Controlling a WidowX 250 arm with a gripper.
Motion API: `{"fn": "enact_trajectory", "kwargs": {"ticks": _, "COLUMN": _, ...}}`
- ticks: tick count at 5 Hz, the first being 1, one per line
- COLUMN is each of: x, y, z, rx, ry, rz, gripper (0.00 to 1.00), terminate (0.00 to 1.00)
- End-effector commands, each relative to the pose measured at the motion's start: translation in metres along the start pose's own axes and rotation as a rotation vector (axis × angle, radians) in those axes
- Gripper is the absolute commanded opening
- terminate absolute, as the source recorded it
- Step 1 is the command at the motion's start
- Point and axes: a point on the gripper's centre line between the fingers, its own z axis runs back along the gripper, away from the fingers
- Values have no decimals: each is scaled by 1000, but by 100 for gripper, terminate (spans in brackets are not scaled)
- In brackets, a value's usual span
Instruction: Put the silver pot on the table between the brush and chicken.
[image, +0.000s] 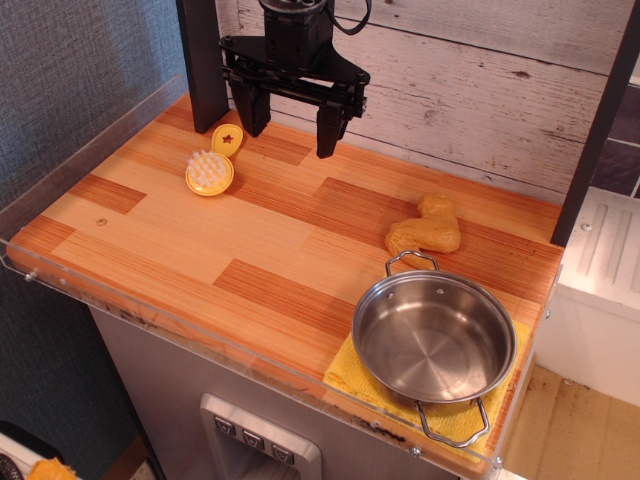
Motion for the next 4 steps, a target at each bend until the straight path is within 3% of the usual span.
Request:
{"fn": "enact_trajectory", "kwargs": {"ticks": 1, "x": 0, "y": 0, "z": 0, "rx": 0, "ry": 0, "rz": 0, "gripper": 100, "terminate": 0}}
{"fn": "enact_trajectory", "kwargs": {"ticks": 4, "x": -56, "y": -46, "z": 5, "rx": -87, "ry": -33, "rz": -122, "gripper": 100, "terminate": 0}}
